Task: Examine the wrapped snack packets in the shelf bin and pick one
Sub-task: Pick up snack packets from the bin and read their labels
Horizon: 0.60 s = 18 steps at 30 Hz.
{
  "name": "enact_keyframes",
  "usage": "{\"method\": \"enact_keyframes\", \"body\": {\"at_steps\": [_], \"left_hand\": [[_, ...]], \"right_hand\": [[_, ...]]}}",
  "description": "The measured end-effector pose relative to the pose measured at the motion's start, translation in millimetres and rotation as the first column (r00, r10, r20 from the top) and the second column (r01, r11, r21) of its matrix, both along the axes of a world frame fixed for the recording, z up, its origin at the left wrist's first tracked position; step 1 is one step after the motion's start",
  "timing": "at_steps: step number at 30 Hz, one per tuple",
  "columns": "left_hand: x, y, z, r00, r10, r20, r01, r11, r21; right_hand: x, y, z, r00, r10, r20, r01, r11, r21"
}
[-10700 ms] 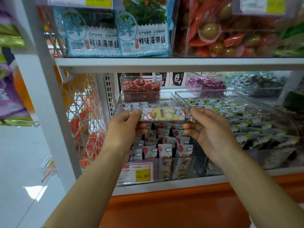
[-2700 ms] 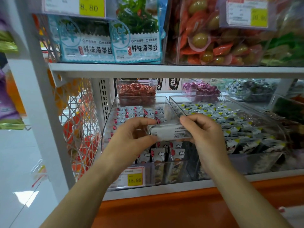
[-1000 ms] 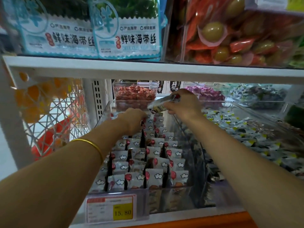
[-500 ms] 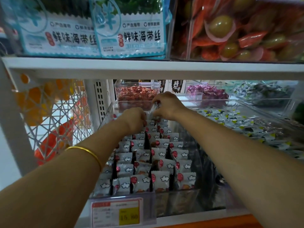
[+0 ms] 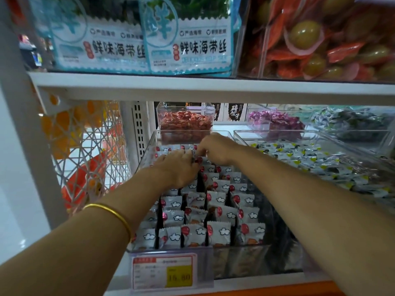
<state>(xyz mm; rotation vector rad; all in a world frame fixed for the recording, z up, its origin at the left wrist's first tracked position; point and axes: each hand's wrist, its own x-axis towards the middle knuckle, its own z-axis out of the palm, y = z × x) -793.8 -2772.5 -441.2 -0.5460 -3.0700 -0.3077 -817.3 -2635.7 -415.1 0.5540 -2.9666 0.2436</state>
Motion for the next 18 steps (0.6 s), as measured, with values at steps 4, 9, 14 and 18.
{"method": "enact_keyframes", "body": {"at_steps": [4,9,14,18], "left_hand": [[0,-1,-3,1.0,0.006,-0.012,-0.007,0.999,-0.048],[-1,-2,-7,1.0,0.015,-0.026,-0.017,0.996,-0.091],[-1,-2,-10,0.999,0.013,-0.029,-0.016,0.995,-0.102],[-2,-2,-12,1.0,0.013,-0.008,-0.014,0.994,-0.111]], "right_hand": [[-3,3,9,0.99,-0.119,-0.078,0.101,0.974,-0.201],[-20,1,9,0.957,-0.253,-0.144,0.235,0.963,-0.134],[-32,-9,-5,0.932,-0.321,-0.167,0.323,0.946,-0.018],[-36,-8,-8,0.929,-0.332,-0.162,0.34,0.94,0.025]]}}
